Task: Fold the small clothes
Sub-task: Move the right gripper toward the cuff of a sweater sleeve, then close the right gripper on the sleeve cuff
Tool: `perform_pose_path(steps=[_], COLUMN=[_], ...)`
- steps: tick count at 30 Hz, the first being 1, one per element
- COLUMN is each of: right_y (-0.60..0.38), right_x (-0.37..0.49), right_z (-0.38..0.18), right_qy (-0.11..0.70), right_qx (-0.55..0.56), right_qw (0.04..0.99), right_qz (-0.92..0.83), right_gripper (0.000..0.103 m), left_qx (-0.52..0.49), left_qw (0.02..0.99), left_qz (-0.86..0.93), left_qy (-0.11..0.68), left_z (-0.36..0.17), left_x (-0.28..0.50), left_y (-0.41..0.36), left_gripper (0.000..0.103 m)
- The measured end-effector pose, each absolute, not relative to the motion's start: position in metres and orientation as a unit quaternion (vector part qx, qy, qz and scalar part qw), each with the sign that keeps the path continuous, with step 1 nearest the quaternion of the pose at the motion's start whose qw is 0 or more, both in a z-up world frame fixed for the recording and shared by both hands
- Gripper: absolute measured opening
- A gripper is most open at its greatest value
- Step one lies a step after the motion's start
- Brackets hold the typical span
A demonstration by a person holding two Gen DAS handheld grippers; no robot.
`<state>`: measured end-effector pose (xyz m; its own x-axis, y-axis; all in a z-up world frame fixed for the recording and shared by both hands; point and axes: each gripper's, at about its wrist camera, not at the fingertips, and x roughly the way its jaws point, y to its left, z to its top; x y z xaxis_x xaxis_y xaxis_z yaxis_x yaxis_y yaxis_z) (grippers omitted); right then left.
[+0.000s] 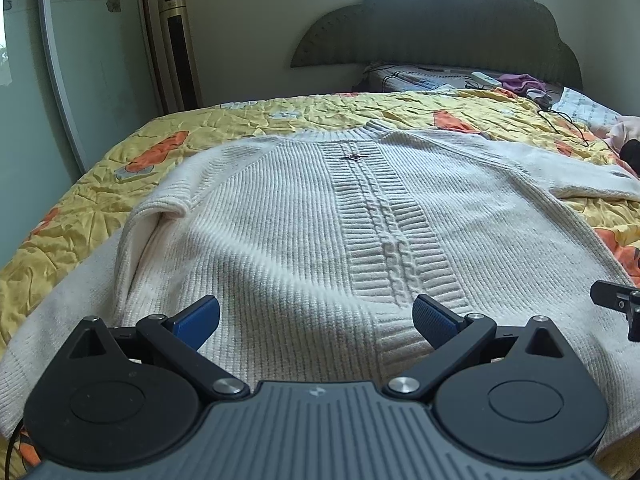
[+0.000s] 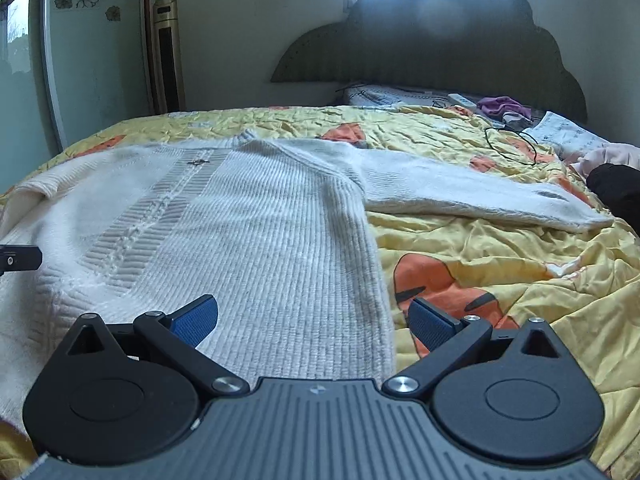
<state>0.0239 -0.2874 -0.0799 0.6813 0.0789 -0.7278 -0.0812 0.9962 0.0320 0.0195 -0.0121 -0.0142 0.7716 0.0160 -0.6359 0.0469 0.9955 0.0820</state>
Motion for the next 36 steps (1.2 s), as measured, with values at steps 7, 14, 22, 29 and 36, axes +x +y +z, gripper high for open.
perform_pose_path(steps=[7, 14, 22, 29, 36], right_y=[-0.262, -0.261, -0.275, -0.348, -0.457], right_x=[0.019, 0.033, 0.052, 0.080, 0.107], right_z=[-0.055, -0.060, -0.068, -0.074, -0.106], right_qy=[0.328, 0.320, 0.311, 0.296, 0.264], right_qx=[-0.001, 0.033, 0.026, 0.106, 0.289], right_qw=[0.939, 0.940, 0.943, 0.948, 0.920], right_qz=[0.105, 0.113, 0.112, 0.043, -0.023], right_gripper=[0.103, 0.103, 0.103, 0.103, 0.102], left_qx=[0.051, 0.061, 0.064, 0.019, -0.008], left_qw=[0.940, 0.942, 0.957, 0.956, 0.952], left_qz=[-0.002, -0.004, -0.020, -0.052, -0.034], left_qy=[0.338, 0.330, 0.283, 0.290, 0.303], left_z=[-0.018, -0.019, -0.021, -0.033, -0.050], left_x=[0.032, 0.044, 0.063, 0.088, 0.106], left_y=[-0.019, -0.030, -0.046, -0.046, -0.043], left_gripper=[0.103, 0.103, 0.103, 0.103, 0.103])
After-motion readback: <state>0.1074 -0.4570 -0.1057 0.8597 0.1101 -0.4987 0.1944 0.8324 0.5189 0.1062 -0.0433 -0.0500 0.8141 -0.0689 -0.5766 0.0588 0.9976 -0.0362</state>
